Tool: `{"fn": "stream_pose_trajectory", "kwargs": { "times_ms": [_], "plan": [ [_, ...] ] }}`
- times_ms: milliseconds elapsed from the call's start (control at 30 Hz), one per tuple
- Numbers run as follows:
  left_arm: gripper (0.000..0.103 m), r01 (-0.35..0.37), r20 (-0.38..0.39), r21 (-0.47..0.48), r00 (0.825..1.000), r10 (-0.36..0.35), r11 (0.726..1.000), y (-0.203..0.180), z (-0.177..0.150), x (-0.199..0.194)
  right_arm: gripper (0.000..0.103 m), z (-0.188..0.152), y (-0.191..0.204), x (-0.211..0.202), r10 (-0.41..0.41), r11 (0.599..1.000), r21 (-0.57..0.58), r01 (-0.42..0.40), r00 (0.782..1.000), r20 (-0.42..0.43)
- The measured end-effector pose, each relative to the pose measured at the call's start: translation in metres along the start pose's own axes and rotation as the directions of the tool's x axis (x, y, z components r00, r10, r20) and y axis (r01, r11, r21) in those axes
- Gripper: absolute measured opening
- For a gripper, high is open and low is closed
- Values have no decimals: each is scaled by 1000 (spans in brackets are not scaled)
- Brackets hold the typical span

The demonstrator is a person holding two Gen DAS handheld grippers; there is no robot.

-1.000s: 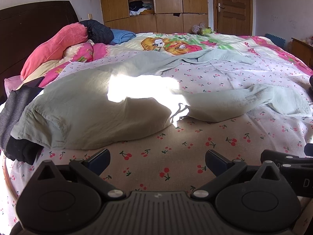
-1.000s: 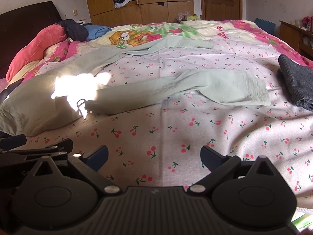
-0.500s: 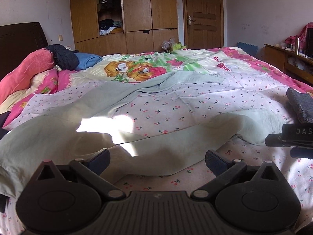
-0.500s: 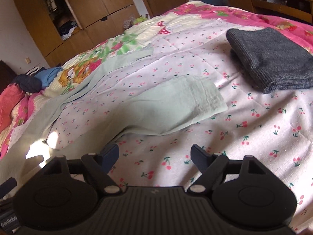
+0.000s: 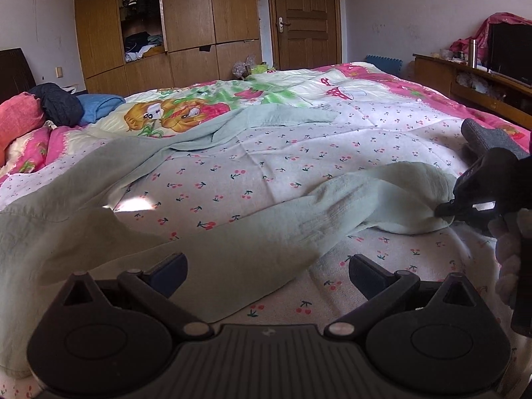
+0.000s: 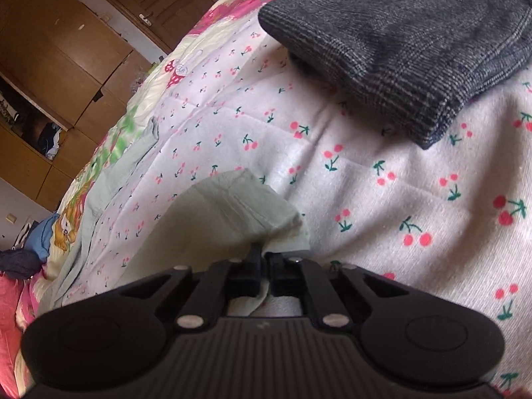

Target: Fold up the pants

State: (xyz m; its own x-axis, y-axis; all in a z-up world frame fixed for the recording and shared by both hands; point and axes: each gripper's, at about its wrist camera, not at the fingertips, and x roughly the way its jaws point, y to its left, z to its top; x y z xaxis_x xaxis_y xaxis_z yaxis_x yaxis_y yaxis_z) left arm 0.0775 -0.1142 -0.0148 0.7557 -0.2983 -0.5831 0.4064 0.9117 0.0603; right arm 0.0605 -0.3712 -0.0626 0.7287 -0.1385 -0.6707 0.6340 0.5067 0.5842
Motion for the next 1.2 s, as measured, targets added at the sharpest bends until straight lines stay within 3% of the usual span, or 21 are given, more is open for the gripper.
{"fn": "stream_pose_trajectory", "kwargs": {
  "times_ms": [133, 333, 400, 467, 533, 600, 700, 767, 900, 1000, 1067, 1200],
  "plan": [
    [103, -10, -8, 27, 1000, 11, 1000, -5, 6, -3, 3, 19, -9, -14, 112, 989, 101, -111, 994, -6],
    [103, 2, 63, 106, 998, -9, 994, -29, 22, -33, 2, 66, -17, -108, 220, 975, 7, -224, 964, 150],
    [103, 15, 68, 139, 997, -24, 990, -40, 22, -41, 3, 80, -21, -131, 205, 978, -67, -197, 964, 169],
    [103, 25, 38, 165, 999, -32, 986, -50, 19, -44, 12, 85, -29, -133, 157, 978, -150, -144, 984, 82],
    [103, 26, -7, 193, 1000, -25, 981, -58, 13, -46, 24, 75, -40, -122, 10, 985, -170, -8, 1000, 9],
    [103, 7, -59, 233, 998, 7, 972, -64, 8, -49, 25, 59, -48, -120, -104, 966, -236, 106, 994, 22],
    [103, -28, -69, 297, 996, 50, 954, -62, 6, -62, 25, 41, -49, -132, -106, 945, -302, 123, 992, 71],
    [103, -56, -53, 313, 996, 77, 948, -53, 9, -67, 25, 33, -43, -141, -64, 938, -335, 84, 996, 69],
    [103, -99, -66, 248, 991, 119, 964, -15, 13, -62, 26, 16, -2, -131, 13, 900, -436, -1, 1000, 25],
    [103, -84, -192, 217, 973, 127, 972, 20, 3, -38, 26, -1, 30, -107, -32, 872, -489, -3, 997, -63],
    [103, -59, -233, 209, 966, 108, 976, 46, -4, -28, 26, -16, 57, -104, 1, 832, -552, -47, 997, -83],
    [103, -93, -145, 170, 982, 118, 981, 107, 2, -31, 27, -35, 127, -83, 51, 791, -598, -130, 988, -147]
  ]
}}
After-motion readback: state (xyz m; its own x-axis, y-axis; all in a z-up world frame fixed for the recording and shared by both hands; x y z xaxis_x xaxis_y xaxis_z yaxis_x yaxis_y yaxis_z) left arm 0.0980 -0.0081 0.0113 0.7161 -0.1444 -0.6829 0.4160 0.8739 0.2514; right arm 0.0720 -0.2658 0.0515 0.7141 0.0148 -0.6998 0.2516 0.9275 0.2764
